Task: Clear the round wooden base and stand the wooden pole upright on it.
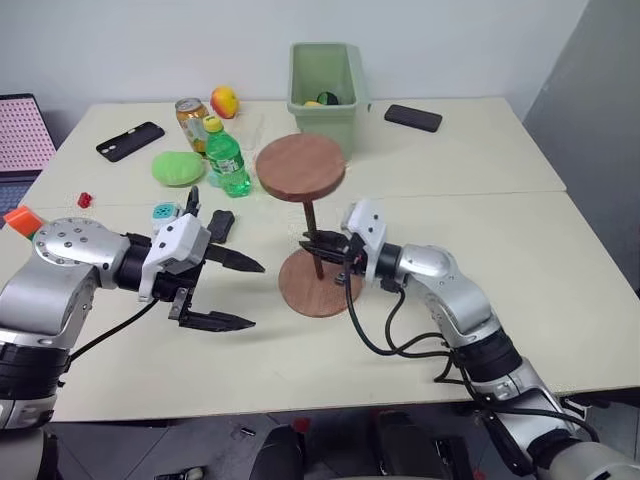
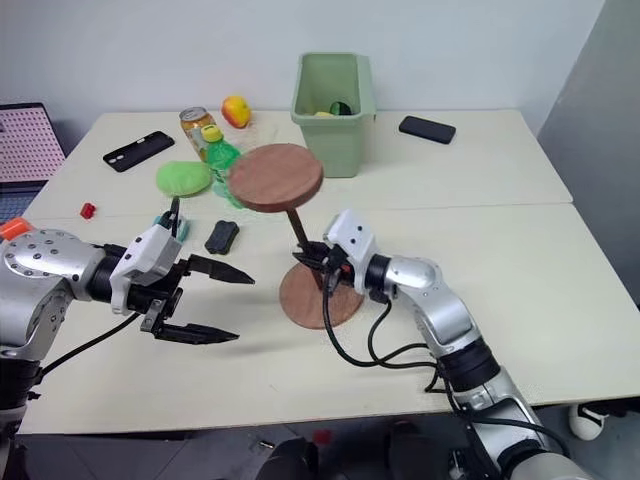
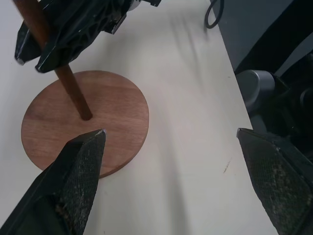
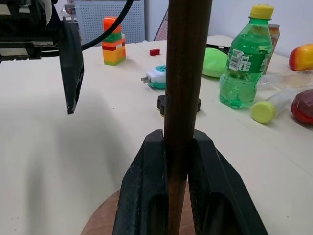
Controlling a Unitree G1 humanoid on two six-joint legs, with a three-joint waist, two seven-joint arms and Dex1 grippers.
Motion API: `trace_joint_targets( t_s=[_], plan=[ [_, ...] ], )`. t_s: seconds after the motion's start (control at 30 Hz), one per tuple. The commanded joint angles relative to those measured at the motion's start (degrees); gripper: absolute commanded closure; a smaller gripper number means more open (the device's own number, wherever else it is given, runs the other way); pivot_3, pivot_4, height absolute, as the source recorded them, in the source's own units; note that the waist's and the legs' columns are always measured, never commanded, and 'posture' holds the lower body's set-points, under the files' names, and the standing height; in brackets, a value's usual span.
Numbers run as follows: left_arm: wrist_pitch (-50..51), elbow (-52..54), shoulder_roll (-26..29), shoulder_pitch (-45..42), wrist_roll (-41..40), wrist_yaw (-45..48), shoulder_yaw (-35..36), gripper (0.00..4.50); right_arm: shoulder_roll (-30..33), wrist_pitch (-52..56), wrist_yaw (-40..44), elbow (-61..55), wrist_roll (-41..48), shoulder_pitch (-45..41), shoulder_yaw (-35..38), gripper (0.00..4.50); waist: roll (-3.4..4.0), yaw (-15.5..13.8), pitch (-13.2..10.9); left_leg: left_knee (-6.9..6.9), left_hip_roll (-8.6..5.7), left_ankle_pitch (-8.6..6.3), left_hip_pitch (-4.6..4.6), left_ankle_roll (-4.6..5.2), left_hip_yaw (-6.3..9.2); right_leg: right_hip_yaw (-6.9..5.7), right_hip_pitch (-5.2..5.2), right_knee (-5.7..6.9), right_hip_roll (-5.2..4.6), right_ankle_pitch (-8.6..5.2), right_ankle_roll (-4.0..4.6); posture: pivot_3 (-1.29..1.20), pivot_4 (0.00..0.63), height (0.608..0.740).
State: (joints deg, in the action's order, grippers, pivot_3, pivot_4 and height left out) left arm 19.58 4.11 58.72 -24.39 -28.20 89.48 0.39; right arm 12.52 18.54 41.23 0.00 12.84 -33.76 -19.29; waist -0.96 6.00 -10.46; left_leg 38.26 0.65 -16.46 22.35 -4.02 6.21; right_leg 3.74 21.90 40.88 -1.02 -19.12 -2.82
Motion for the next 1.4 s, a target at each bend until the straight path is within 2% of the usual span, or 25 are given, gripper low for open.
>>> trace_joint_targets(
  t_s=[0.03,0.2,0.5,0.57,0.6,0.73,0.93,0.97,1.0,1.1,1.3,1.4],
  plan=[
    [-0.01,1.13,0.63,-0.29,-1.01,0.06,1.99,0.00,1.88,1.67,0.72,3.87,-3.28,3.20,-2.12,4.29,0.00,-0.13,0.04,-0.01,0.00,0.00,-0.02,0.00,0.00,0.00,-0.02,-0.01,0.00,0.00,0.00,0.00,0.150,0.740],
    [-0.16,1.00,0.59,-0.42,-0.97,0.20,1.88,0.00,1.10,1.16,0.29,4.78,-3.71,2.48,-2.27,4.29,0.00,-0.58,0.05,-0.19,0.00,-0.01,-0.54,0.01,-0.02,0.01,-0.49,-0.17,-0.01,-0.02,0.00,0.00,0.150,0.740],
    [-0.55,0.87,0.40,-0.54,-0.94,0.34,1.82,0.00,0.89,1.56,0.73,2.81,-3.11,1.75,-2.32,4.29,0.00,-0.99,0.05,-0.20,0.01,-0.01,-0.54,0.01,-0.03,0.02,-0.49,-0.19,0.00,-0.02,0.01,0.00,0.150,0.740],
    [-0.74,0.75,0.34,-0.40,-0.90,0.37,1.85,0.00,0.67,1.55,0.70,1.83,-2.73,1.45,-2.07,3.58,0.00,-0.99,0.05,-0.20,0.01,-0.01,-0.54,0.02,-0.03,0.02,-0.48,-0.19,0.00,-0.02,0.02,0.00,0.150,0.740],
    [-0.78,0.72,0.31,-0.34,-0.91,0.35,1.88,0.00,0.59,1.67,0.71,1.43,-2.58,1.36,-1.95,3.54,-0.01,-0.99,0.05,-0.20,0.01,-0.01,-0.54,0.01,-0.03,0.02,-0.48,-0.19,0.00,-0.02,0.02,0.00,0.150,0.740],
    [-0.89,1.20,0.16,0.43,-1.07,0.08,2.07,0.00,0.01,1.74,0.33,0.33,-2.49,1.10,-0.79,2.53,0.00,-0.97,-0.04,-0.20,0.00,-0.01,-0.32,0.01,-0.06,0.05,-0.23,-0.16,0.00,-0.03,0.03,0.00,0.150,0.740],
    [-0.85,1.55,0.04,0.90,-1.34,0.01,2.08,0.00,-0.30,3.07,-0.20,-2.15,-1.09,0.76,1.64,1.30,0.00,-1.00,-0.04,-0.24,0.03,-0.01,-0.23,0.01,-0.04,0.04,-0.11,-0.14,0.01,-0.03,0.03,0.00,0.150,0.740],
    [-0.88,1.52,0.02,0.85,-1.35,0.00,2.01,0.00,-0.09,3.60,-0.12,-2.98,-0.97,0.95,2.00,0.95,0.00,-1.01,-0.04,-0.24,0.02,-0.01,-0.23,0.01,-0.05,0.05,-0.11,-0.15,0.01,-0.03,0.03,0.00,0.150,0.740],
    [-0.87,1.51,-0.01,0.81,-1.42,0.02,1.99,0.00,0.54,4.73,0.23,-4.61,-0.46,1.48,2.44,0.86,0.00,-1.01,-0.04,-0.24,0.02,-0.01,-0.23,0.01,-0.05,0.05,-0.12,-0.15,0.00,-0.03,0.03,0.00,0.150,0.740],
    [-0.89,1.46,-0.10,0.64,-1.51,0.05,1.82,0.00,3.57,8.49,1.37,-9.75,0.96,3.30,3.93,0.09,0.01,-1.11,-0.05,-0.24,0.02,-0.01,-0.22,0.01,-0.04,0.05,-0.12,-0.16,0.00,-0.03,0.03,0.00,0.150,0.740],
    [1.34,-0.38,-1.05,-1.85,-1.69,-2.04,1.78,0.00,19.21,19.16,8.00,-24.40,9.16,9.60,12.53,0.01,0.04,-1.89,-0.09,-0.19,-0.02,-0.01,0.06,0.01,0.06,-0.07,-0.11,-0.39,-0.04,-0.03,0.03,0.00,0.150,0.740],
    [2.34,-0.49,-1.48,-2.73,-2.08,-3.29,2.33,0.00,24.64,22.22,9.99,-28.33,13.22,11.02,17.25,0.01,0.04,-1.83,-0.10,-0.19,-0.02,-0.01,0.09,0.01,0.05,-0.07,-0.11,-0.43,-0.03,-0.03,0.03,0.00,0.150,0.740]
  ],
)
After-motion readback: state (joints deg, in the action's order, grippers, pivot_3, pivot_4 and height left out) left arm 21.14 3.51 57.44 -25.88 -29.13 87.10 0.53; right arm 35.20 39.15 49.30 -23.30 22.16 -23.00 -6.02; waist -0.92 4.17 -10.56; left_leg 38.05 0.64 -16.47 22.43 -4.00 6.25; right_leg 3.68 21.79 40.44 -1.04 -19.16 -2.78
